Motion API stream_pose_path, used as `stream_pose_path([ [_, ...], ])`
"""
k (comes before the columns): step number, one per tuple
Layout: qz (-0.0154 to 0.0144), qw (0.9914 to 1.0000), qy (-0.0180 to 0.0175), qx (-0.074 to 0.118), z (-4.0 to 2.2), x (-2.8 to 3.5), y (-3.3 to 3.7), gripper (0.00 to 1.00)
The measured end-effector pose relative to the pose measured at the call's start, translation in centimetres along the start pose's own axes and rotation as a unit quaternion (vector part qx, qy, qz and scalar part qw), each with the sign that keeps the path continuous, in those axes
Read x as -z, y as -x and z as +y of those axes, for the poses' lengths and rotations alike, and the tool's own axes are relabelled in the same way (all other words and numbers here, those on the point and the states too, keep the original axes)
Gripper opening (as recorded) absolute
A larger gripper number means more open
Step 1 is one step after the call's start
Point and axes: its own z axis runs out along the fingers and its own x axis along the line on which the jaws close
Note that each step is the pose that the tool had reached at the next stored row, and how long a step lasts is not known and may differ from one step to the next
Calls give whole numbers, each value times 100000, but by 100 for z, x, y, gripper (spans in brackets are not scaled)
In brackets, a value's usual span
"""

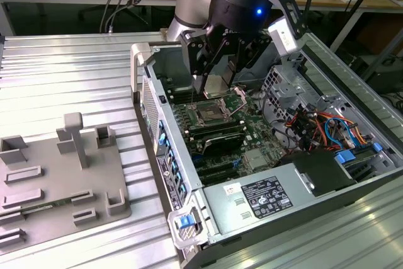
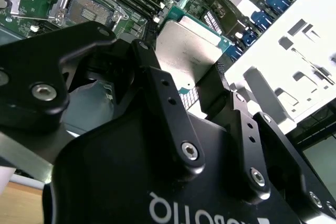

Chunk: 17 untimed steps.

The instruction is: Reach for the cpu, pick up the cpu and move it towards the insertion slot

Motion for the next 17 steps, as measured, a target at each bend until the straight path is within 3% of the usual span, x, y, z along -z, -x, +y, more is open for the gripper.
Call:
stream_pose_path([
  [4, 1, 100000, -1, 9, 0, 1, 22, 55],
  [12, -2, 100000, -2, 67, 1, 6, 193, 55],
  [17, -1, 100000, 0, 71, 77, 9, 263, 55],
])
